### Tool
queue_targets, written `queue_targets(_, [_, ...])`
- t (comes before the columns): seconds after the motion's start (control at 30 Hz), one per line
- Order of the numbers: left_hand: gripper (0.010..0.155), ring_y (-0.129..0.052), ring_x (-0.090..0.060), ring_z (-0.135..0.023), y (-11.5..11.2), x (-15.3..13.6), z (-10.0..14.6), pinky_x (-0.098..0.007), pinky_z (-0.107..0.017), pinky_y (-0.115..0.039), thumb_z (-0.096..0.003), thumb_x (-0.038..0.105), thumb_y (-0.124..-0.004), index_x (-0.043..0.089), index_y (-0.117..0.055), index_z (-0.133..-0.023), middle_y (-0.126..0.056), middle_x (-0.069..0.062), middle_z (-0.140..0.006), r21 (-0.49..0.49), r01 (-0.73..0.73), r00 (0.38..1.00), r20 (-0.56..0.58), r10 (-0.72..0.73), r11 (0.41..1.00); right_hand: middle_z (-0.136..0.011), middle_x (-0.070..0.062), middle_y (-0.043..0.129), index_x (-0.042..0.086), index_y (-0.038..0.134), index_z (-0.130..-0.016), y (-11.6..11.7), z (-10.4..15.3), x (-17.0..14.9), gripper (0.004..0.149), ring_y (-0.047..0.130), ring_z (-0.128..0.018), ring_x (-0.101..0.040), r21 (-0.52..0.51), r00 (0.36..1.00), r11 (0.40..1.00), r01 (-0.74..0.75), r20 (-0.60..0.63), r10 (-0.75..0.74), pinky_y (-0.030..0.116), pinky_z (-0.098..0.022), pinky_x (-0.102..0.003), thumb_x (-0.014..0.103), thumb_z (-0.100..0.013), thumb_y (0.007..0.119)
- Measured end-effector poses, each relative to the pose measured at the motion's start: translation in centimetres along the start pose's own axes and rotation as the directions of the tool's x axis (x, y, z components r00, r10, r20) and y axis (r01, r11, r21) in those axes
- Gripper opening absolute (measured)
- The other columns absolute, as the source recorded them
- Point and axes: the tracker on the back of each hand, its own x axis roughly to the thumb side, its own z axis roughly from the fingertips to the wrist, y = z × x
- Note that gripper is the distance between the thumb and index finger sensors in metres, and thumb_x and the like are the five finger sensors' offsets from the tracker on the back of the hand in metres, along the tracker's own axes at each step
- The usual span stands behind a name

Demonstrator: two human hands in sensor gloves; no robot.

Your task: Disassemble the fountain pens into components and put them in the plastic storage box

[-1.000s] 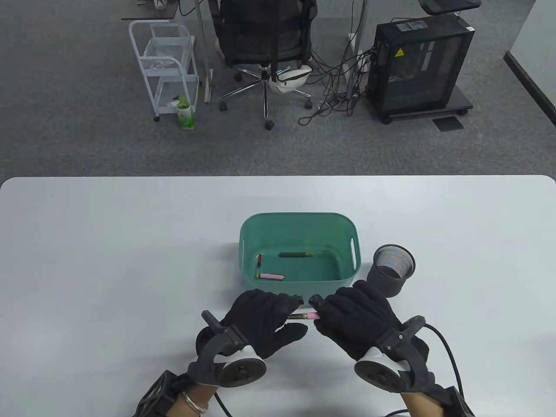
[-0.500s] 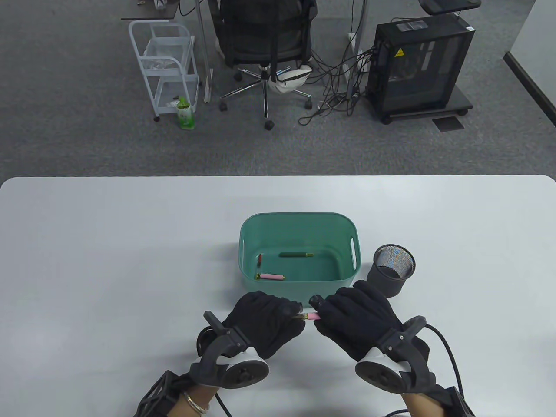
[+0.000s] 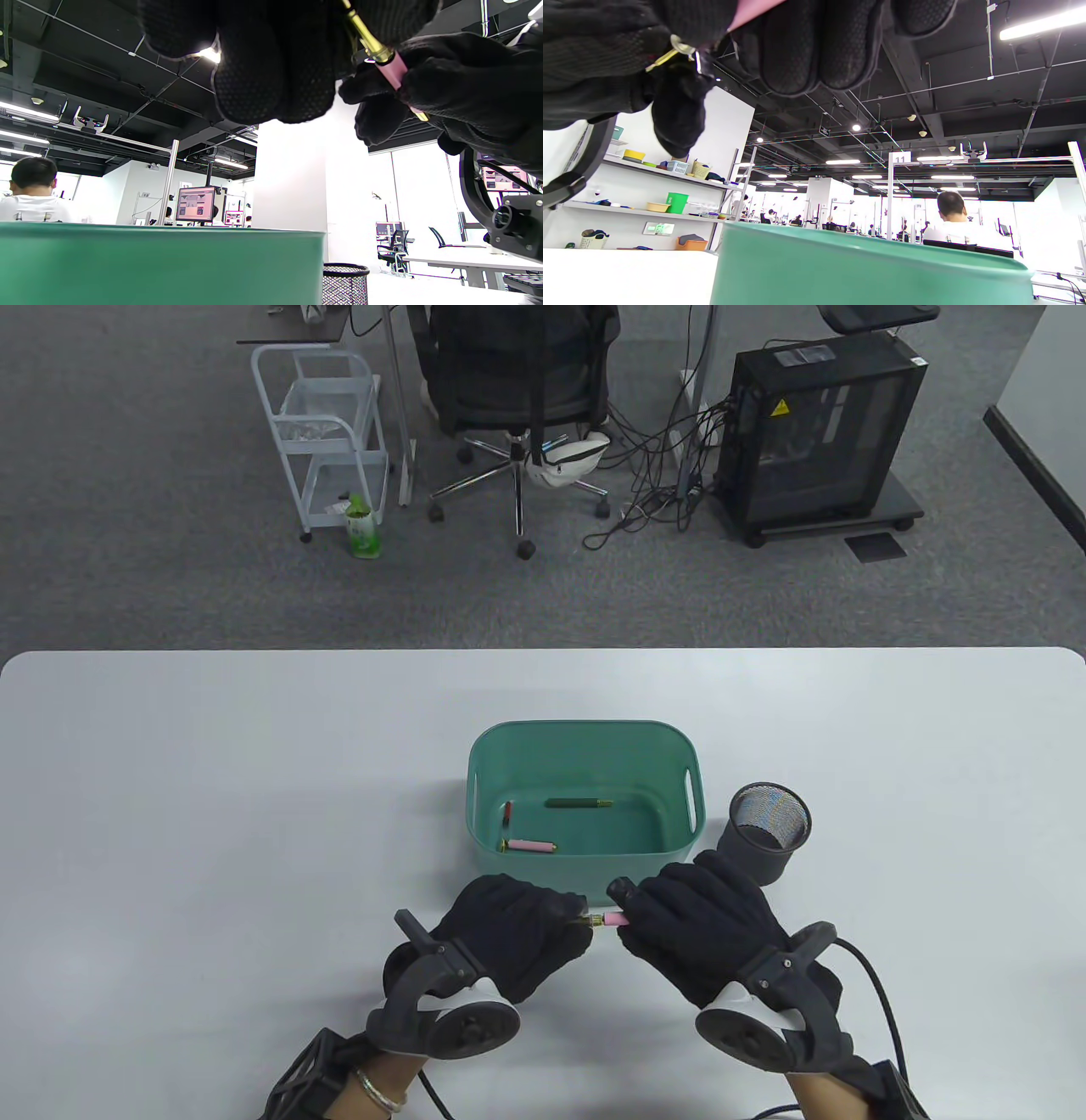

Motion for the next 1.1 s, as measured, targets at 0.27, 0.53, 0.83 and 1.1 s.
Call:
queue_targets(0.27, [0.046,-0.102,-0.02,-0.064,0.2,-0.7,0.0,-0.045,-0.063,-0.076,-0.0662,0.047,-0.065,0.013,-0.083,-0.091,-0.102,-0.004,-0.076,0.001,-0.02,0.999,-0.029,0.02,1.0,-0.084,0.011,0.091,0.035,0.085,-0.094,-0.2,0.0,-0.5,0.045,0.087,-0.083,-0.016,-0.007,1.0,1.0,-0.019,-0.019,0.019,0.063,-0.074,-0.048,0.051,-0.053,0.074])
queue_targets(0.53, [0.046,-0.101,-0.021,-0.065,0.2,-1.2,0.1,-0.046,-0.063,-0.076,-0.0662,0.047,-0.065,0.013,-0.083,-0.092,-0.102,-0.003,-0.076,0.003,-0.03,0.998,-0.049,0.03,1.0,-0.085,0.011,0.09,0.036,0.084,-0.094,-0.5,0.0,-1.4,0.045,0.087,-0.084,-0.016,-0.014,0.999,1.0,-0.024,-0.049,0.024,0.063,-0.074,-0.048,0.051,-0.053,0.074])
queue_targets(0.83, [0.046,-0.101,-0.021,-0.065,0.6,-1.6,0.2,-0.046,-0.063,-0.076,-0.0661,0.047,-0.065,0.013,-0.083,-0.092,-0.102,-0.003,-0.077,0.015,-0.038,0.997,-0.068,0.039,0.999,-0.085,0.01,0.091,0.036,0.084,-0.094,-1.0,0.1,-2.4,0.045,0.087,-0.085,-0.016,-0.032,0.996,0.999,-0.032,-0.084,0.029,0.063,-0.074,-0.048,0.051,-0.053,0.074])
queue_targets(1.1, [0.046,-0.101,-0.021,-0.065,0.9,-2.1,0.2,-0.046,-0.063,-0.076,-0.0663,0.047,-0.065,0.013,-0.083,-0.092,-0.102,-0.003,-0.077,0.032,-0.034,0.995,-0.089,0.037,0.999,-0.085,0.013,0.09,0.036,0.084,-0.094,-1.5,0.2,-3.0,0.045,0.087,-0.085,-0.016,-0.05,0.993,0.998,-0.043,-0.113,0.037,0.063,-0.074,-0.048,0.051,-0.053,0.074])
